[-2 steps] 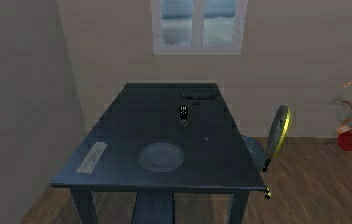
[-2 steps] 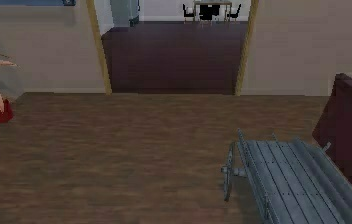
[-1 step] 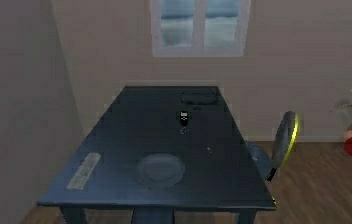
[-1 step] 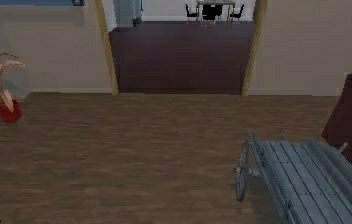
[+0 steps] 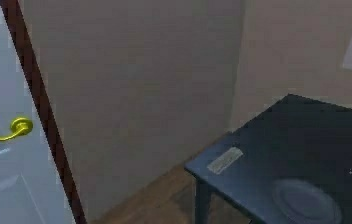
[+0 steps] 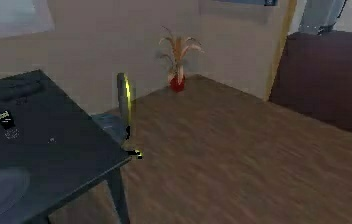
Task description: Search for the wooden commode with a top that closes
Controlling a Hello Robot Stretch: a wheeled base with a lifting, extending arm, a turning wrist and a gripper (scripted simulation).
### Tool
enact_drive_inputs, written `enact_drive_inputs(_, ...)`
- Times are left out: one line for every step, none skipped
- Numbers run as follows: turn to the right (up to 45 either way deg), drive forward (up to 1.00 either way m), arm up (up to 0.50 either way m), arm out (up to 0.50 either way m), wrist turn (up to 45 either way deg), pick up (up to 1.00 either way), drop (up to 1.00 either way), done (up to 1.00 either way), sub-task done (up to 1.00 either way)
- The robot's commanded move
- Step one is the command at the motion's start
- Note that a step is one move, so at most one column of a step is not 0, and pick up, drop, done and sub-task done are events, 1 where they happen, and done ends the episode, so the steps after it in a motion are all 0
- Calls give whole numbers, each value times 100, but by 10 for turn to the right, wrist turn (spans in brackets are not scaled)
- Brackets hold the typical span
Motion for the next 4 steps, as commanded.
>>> enact_drive_inputs(-450, 0, 0, 0, 0, 0, 0, 0, 0)
enact_drive_inputs(-150, 0, 0, 0, 0, 0, 0, 0, 0)
enact_drive_inputs(0, 30, 0, 0, 0, 0, 0, 0, 0)
enact_drive_inputs(90, 0, 0, 0, 0, 0, 0, 0, 0)
